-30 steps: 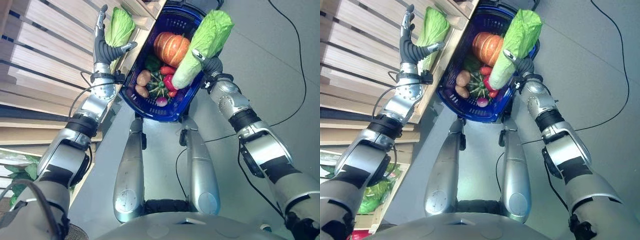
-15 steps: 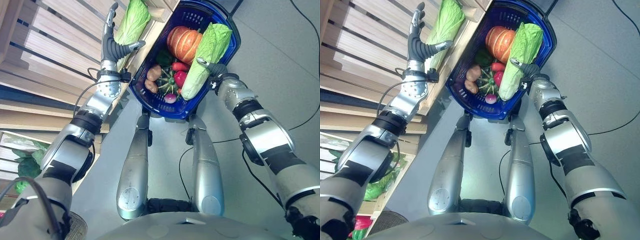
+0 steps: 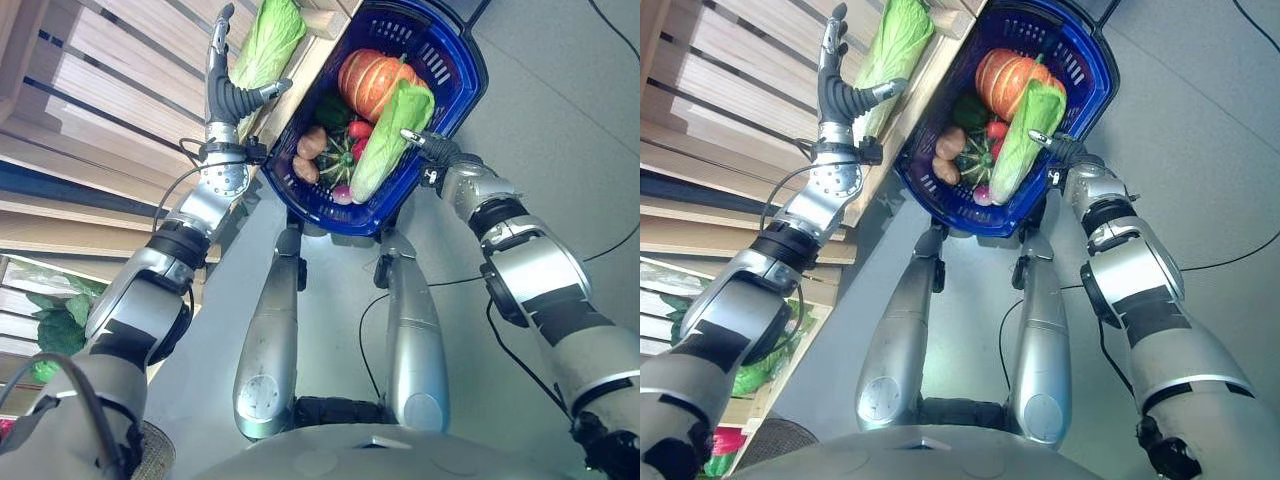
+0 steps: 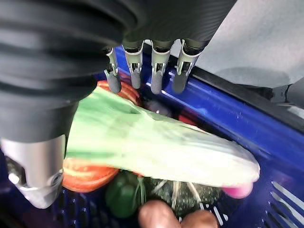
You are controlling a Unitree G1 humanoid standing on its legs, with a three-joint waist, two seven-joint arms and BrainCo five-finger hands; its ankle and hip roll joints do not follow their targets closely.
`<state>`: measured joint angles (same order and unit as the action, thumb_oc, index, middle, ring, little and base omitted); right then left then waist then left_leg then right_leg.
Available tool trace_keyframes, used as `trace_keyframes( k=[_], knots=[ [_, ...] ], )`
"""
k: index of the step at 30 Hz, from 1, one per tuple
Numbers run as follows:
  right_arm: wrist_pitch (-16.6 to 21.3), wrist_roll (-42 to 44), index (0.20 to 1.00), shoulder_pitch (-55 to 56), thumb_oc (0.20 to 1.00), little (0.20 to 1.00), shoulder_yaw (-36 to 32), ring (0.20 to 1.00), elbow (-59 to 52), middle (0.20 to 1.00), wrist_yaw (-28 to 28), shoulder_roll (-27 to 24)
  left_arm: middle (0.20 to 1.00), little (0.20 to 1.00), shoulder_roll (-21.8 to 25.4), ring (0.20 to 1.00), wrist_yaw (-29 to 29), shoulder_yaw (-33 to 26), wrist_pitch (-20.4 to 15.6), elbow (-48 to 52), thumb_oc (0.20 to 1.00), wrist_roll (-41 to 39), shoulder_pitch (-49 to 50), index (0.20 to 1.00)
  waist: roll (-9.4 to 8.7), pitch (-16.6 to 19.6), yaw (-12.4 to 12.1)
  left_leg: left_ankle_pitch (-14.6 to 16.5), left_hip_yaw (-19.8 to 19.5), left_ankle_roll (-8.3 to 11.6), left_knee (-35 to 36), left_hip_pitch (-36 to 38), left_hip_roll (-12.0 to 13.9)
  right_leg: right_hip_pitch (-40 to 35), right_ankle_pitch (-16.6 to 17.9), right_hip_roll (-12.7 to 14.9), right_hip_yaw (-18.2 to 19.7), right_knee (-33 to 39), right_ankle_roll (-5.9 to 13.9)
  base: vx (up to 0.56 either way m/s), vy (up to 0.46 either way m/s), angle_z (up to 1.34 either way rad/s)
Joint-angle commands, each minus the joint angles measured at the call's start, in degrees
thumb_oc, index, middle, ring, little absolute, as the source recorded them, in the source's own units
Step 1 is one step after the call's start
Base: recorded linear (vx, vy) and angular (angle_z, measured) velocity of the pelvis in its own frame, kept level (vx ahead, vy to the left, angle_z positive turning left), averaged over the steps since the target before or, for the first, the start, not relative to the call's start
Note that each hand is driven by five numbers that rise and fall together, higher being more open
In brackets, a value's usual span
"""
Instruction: Pick up fruits and vegetables into the basket
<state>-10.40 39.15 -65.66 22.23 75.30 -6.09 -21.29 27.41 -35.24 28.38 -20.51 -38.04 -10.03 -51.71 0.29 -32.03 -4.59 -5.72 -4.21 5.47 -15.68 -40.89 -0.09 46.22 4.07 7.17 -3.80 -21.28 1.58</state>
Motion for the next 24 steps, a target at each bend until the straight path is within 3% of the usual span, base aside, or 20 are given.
trace_keyframes(
  k=[1, 10, 14, 24],
  knots=[
    [-1.21, -1.72, 1.0, -0.71, 1.0, 1.0, 0.08, 1.0, 1.67, 1.0, -2.31, -2.58, 1.0, 1.0, -2.88, 1.0, -3.89, -3.56, 1.81, -2.51, 1.0, 0.74, -0.47, 1.0, 5.8, 2.23, 0.62, 3.19, 2.04, -1.82, -2.84, -2.11, -3.62, -2.18, -5.07, -3.26, -3.28, -1.58, 1.91, 0.0, 0.0, 0.0],
    [-1.36, -1.99, 1.0, -1.3, 1.0, 1.0, 1.01, 1.0, 2.1, 1.0, -1.76, -3.08, 1.0, 1.0, -1.26, 1.0, -6.28, -4.0, 12.5, -11.77, 1.0, 4.24, -3.31, 1.0, 5.79, 2.23, 1.84, 2.76, 2.68, -1.67, -2.83, -2.27, -2.94, -1.71, -5.27, -3.68, -2.55, -1.98, 1.63, 0.0, 0.022, 0.0],
    [2.2, -3.03, 1.0, -1.53, 1.0, 1.0, 1.76, 1.0, 1.74, 1.0, -1.79, -3.21, 1.0, 1.0, -0.59, 1.0, -5.99, -3.75, 16.76, -17.03, 1.0, 4.9, -5.2, 1.0, 5.64, 2.23, 2.7, 2.55, 3.04, -1.55, -2.64, -2.21, -2.6, -1.6, -5.34, -4.01, -1.98, -1.96, 1.52, 0.01, 0.042, -0.04],
    [12.09, -2.62, 1.0, 0.22, 1.0, 1.0, 2.2, 1.0, -2.49, 1.0, -5.8, -2.2, 1.0, 1.0, -1.08, 1.0, -5.83, -3.88, 21.15, -26.08, 1.0, 4.8, -7.68, 1.0, 4.25, 2.23, 4.63, 2.24, 3.77, -1.27, -2.17, -2.51, -1.94, -1.2, -5.12, -4.75, -1.19, -1.53, 1.58, 0.0, 0.013, -0.05]
  ],
)
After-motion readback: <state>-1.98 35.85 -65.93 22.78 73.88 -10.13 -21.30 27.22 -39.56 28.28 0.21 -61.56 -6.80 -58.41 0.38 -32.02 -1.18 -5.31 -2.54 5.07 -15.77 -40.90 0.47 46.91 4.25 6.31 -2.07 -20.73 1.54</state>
